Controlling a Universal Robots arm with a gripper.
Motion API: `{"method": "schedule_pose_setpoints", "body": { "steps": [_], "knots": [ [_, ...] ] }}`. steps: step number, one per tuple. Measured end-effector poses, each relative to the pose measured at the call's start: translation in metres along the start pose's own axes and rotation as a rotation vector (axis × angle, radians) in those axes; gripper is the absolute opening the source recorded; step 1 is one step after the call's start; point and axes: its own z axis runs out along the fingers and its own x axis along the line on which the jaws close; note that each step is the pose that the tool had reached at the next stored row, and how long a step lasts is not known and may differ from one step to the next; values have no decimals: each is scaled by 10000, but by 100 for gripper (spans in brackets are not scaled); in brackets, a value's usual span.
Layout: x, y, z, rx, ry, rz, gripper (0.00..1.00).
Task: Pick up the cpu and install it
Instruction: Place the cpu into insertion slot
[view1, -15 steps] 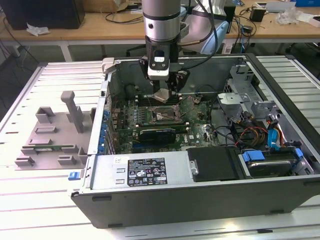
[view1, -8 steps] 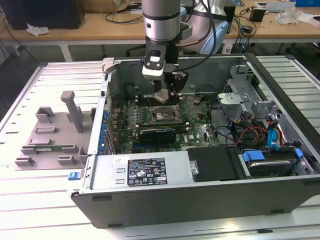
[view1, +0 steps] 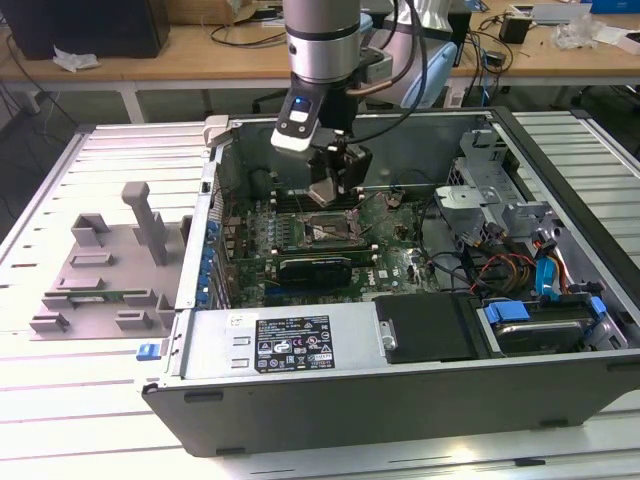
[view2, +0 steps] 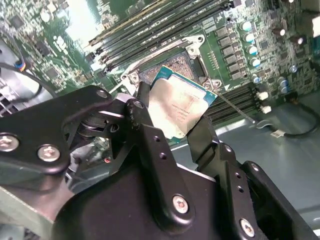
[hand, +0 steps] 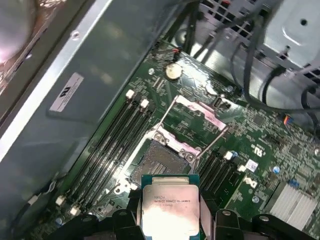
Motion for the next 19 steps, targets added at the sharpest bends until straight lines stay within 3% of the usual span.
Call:
{"method": "schedule_pose_setpoints", "body": {
  "steps": [9,19],
  "knots": [
    [0,0,4,12,-99,1472,55],
    [0,0,10,31,-241,3611,55]
  ]
}}
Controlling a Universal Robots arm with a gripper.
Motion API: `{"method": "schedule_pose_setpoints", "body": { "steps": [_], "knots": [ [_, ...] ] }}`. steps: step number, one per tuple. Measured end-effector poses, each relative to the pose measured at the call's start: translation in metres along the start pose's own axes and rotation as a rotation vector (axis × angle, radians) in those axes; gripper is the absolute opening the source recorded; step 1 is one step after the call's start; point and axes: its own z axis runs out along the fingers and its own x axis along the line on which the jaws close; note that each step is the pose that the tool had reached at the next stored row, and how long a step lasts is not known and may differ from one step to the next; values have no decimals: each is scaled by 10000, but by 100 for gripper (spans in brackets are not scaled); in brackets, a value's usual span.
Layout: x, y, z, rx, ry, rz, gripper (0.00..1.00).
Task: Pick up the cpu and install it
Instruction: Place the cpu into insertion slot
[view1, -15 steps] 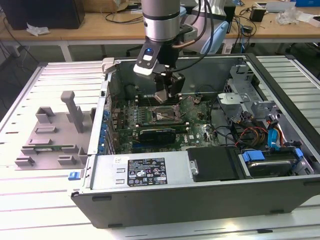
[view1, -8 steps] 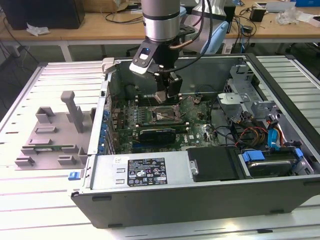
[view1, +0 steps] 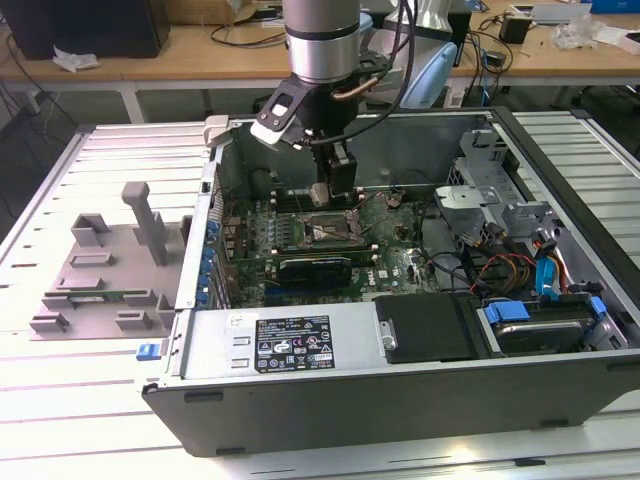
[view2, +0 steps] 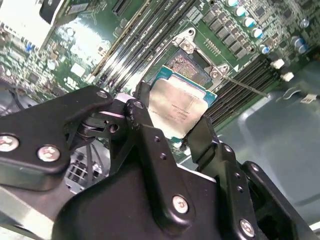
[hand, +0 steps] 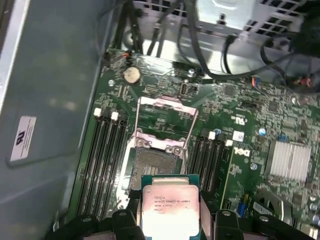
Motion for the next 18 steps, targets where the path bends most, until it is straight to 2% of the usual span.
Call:
{"method": "schedule_pose_setpoints", "body": {
  "steps": [4,7,9,11,12,14,16,18],
  "knots": [
    [0,-1,9,9,-58,860,55],
    [0,-1,10,10,-63,946,55],
    [1,-5,32,-50,-54,948,55],
    [2,-14,150,-79,-61,946,55],
    [3,-23,282,-78,-62,946,55],
    [6,-21,400,-79,-60,946,55],
    [-4,58,492,-75,-64,1124,55],
    [1,69,515,-72,-72,1241,55]
  ]
}}
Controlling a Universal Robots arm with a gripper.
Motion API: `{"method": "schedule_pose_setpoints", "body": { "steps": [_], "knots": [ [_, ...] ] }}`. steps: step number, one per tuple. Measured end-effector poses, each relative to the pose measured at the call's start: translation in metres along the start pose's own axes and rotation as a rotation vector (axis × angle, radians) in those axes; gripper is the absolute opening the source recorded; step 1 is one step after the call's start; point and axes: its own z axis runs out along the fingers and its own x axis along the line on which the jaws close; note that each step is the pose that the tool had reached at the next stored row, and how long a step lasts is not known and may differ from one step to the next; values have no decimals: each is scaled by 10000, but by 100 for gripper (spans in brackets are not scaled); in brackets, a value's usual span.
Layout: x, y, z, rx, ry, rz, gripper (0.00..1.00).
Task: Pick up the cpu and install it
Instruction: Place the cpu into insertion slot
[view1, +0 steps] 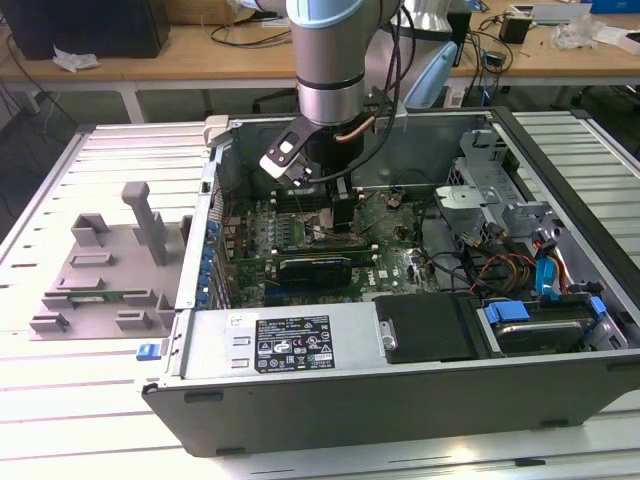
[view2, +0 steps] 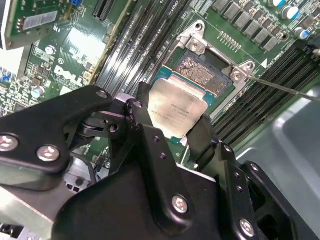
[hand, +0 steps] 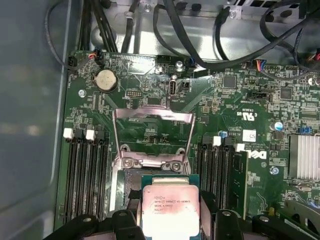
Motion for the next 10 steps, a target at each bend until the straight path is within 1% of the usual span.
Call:
{"method": "schedule_pose_setpoints", "body": {
  "steps": [5,10],
  "knots": [
    [53,2,32,-2,17,38,55],
    [66,-8,87,-2,14,82,55]
  ]
}}
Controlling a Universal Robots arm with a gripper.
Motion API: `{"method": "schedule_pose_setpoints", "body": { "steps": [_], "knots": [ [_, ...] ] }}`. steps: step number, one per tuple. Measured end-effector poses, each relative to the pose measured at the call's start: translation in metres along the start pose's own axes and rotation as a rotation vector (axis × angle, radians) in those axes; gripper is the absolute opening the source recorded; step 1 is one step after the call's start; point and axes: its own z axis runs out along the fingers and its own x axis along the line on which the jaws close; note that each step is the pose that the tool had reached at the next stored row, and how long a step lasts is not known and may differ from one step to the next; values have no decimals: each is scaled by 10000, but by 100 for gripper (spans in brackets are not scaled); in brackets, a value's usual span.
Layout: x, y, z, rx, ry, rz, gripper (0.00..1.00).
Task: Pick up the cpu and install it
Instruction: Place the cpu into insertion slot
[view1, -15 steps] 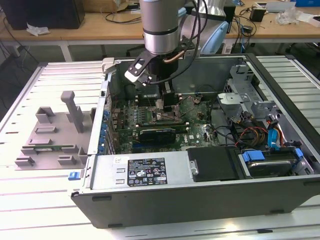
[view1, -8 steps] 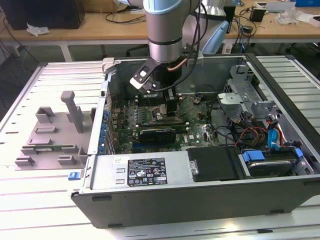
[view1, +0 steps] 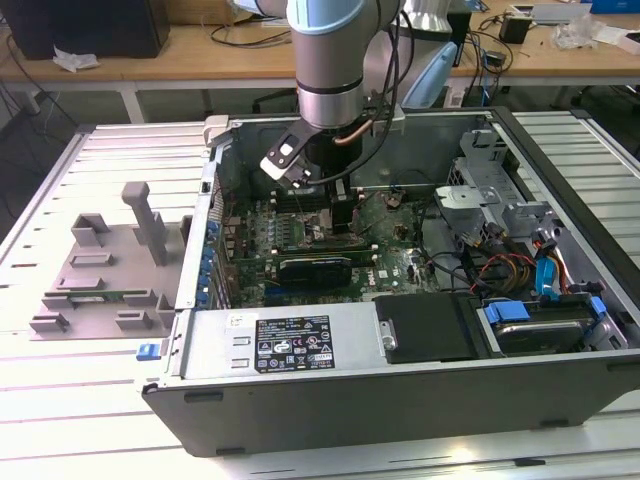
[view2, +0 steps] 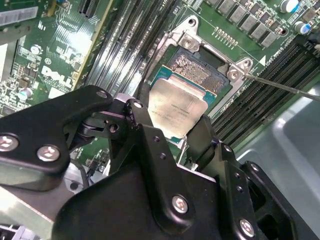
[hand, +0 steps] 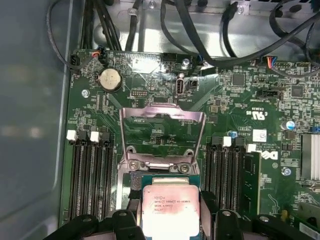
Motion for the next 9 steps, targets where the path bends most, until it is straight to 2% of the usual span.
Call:
{"method": "schedule_pose_setpoints", "body": {
  "steps": [9],
  "knots": [
    [38,-34,30,0,14,5,55]
  ]
}}
